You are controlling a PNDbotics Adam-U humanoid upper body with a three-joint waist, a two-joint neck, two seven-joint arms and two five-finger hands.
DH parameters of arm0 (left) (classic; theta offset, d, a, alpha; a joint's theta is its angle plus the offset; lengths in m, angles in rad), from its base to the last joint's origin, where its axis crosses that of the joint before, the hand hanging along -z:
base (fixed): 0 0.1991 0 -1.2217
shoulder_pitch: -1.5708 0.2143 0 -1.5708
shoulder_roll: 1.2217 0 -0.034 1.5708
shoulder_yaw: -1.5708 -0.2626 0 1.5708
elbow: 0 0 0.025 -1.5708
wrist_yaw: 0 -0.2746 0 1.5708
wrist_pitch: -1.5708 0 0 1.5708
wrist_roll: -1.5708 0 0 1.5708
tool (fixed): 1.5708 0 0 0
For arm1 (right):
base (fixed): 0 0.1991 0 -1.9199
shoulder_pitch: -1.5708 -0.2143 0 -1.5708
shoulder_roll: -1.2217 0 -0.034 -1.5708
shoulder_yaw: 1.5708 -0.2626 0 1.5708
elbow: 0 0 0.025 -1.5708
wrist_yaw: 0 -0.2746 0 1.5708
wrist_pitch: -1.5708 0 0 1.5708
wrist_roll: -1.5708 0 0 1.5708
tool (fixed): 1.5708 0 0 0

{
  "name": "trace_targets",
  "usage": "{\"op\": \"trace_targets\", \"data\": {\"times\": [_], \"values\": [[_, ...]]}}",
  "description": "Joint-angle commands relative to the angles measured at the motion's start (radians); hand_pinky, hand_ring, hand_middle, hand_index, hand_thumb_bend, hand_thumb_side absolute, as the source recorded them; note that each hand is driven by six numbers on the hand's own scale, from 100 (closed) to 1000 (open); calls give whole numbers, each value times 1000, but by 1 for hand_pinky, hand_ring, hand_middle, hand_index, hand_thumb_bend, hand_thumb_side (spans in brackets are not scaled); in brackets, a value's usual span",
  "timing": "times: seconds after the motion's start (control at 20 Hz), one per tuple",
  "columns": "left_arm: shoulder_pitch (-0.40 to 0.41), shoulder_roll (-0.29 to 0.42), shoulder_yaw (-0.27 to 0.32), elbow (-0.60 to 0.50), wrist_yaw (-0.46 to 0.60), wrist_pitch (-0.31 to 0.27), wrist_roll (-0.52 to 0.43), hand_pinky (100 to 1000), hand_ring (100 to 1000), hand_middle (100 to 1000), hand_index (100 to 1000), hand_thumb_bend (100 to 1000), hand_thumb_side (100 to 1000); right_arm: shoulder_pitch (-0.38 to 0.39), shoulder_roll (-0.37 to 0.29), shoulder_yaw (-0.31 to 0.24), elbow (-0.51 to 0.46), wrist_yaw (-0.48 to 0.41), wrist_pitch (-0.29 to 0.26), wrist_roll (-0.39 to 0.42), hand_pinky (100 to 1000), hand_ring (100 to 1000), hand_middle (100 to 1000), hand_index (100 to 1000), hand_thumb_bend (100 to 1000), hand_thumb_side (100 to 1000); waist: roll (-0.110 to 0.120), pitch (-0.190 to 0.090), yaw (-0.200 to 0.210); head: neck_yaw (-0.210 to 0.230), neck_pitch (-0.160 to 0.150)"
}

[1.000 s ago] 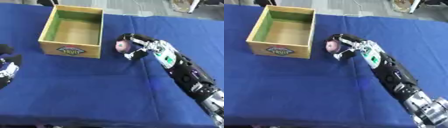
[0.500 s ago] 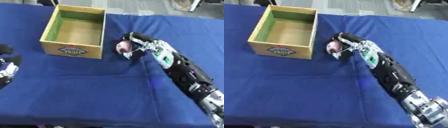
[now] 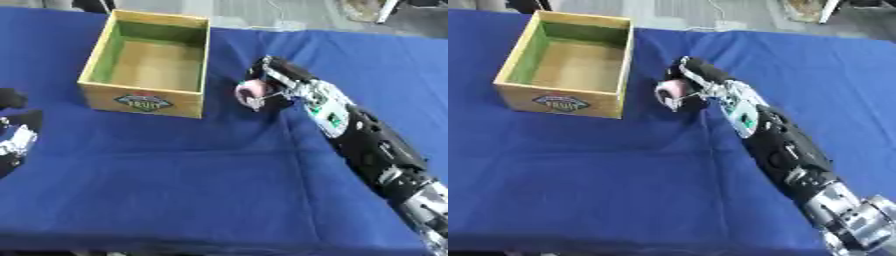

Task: Pick up objects on the table and place them in the box.

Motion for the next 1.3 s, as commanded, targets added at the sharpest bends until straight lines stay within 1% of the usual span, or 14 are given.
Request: {"op": "trace_targets", "data": {"times": [0.05,0.15,0.25,0.4,0.55,0.85,0.95,1.0,1.05,1.15,1.2,1.3], "values": [[-10,9,-3,-20,7,-2,-2,640,769,538,683,420,126,-33,-46,-18,-48,-28,-6,-21,137,486,415,551,100,198,8,-24,5,0,-10],[-13,11,-3,-21,8,-3,-3,640,768,538,683,421,124,-56,-65,-26,-93,-56,-9,-46,136,484,415,551,100,198,6,-25,11,-2,-14],[-18,12,-8,-22,11,-3,-6,640,768,538,683,422,122,-68,-81,-22,-136,-87,11,-55,138,485,415,553,100,198,3,-27,24,-8,-18],[-31,11,-21,-23,17,-2,-18,640,768,538,683,424,119,-87,-102,-16,-176,-140,45,-47,142,488,419,560,100,199,-2,-29,57,-25,-23],[-46,9,-32,-25,25,0,-29,640,767,539,683,426,114,-109,-111,-10,-189,-190,66,-27,156,499,428,571,100,198,-7,-31,94,-41,-31],[-88,3,-60,-32,43,2,-57,640,767,539,684,430,106,-146,-98,-13,-132,-217,96,5,221,555,463,613,100,198,-23,-26,190,-93,-55],[-100,1,-69,-35,48,3,-66,640,767,539,684,431,106,-154,-90,-14,-102,-215,100,11,252,578,482,630,100,198,-27,-22,214,-112,-62],[-104,0,-73,-36,50,4,-70,640,767,539,684,431,106,-158,-87,-15,-88,-211,101,12,252,578,482,630,100,198,-29,-20,222,-119,-63],[-109,-1,-77,-37,52,4,-75,640,767,539,684,431,105,-160,-83,-17,-71,-204,105,12,279,599,516,659,100,201,-31,-17,233,-130,-66],[-118,-4,-85,-40,55,5,-83,640,766,539,684,432,104,-167,-75,-21,-27,-178,118,7,376,668,582,727,100,205,-34,-12,254,-150,-71],[-121,-5,-88,-41,57,5,-87,640,767,539,683,432,106,-171,-69,-23,0,-161,126,3,473,750,660,788,100,211,-35,-10,262,-158,-72],[-124,-8,-92,-41,59,7,-93,640,766,539,683,433,106,-184,-56,-26,55,-128,137,-4,533,795,705,805,100,216,-36,-6,272,-169,-73]]}}
